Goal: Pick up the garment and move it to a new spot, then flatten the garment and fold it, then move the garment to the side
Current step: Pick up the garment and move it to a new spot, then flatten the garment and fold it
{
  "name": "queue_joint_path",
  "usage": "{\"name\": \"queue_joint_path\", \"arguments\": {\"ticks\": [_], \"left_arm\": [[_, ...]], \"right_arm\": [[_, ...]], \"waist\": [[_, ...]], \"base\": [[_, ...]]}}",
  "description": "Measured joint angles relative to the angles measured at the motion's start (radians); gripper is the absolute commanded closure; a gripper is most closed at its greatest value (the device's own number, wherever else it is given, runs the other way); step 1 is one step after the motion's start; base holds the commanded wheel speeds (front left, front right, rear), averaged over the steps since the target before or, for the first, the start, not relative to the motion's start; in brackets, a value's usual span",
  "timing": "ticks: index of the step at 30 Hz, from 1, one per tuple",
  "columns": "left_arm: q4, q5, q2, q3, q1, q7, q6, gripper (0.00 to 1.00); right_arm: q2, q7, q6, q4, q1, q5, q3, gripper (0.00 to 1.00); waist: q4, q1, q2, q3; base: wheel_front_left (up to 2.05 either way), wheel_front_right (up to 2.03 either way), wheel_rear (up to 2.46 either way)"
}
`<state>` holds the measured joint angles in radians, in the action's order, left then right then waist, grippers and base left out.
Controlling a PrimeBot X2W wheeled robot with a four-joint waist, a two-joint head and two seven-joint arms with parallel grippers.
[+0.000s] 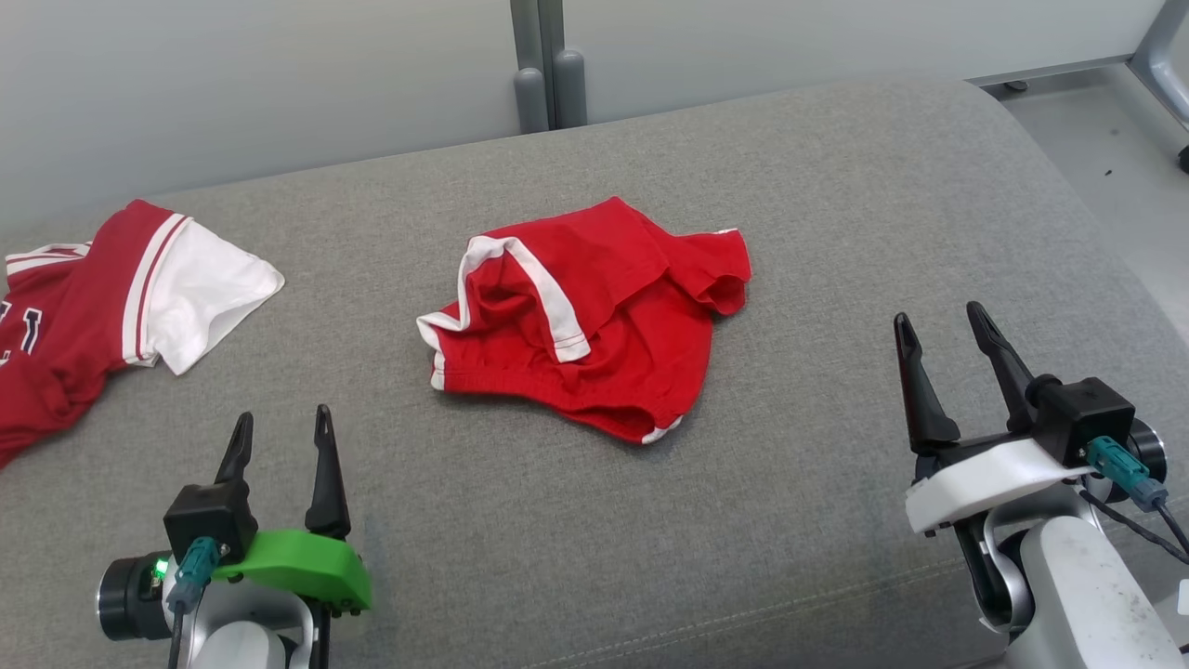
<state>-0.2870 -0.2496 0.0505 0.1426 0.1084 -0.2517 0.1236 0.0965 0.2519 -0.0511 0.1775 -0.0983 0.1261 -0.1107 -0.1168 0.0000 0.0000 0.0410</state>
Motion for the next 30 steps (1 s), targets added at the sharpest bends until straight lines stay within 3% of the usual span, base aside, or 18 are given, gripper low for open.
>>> {"name": "queue_joint_path", "arguments": {"ticks": [22, 30], "left_arm": [[0.129, 0.048, -0.004, -0.027, -0.149, 0.0, 0.0, 0.0], [0.123, 0.044, -0.004, 0.035, -0.17, 0.0, 0.0, 0.0]], "right_arm": [[-0.002, 0.0, -0.003, -0.011, 0.029, -0.004, -0.003, 0.0], [-0.003, 0.0, -0.011, -0.01, 0.036, -0.007, -0.011, 0.0]], "waist": [[0.002, 0.0, 0.0, -0.03], [-0.008, 0.0, 0.0, -0.032]], "base": [[0.0, 0.0, 0.0], [0.0, 0.0, 0.0]]}}
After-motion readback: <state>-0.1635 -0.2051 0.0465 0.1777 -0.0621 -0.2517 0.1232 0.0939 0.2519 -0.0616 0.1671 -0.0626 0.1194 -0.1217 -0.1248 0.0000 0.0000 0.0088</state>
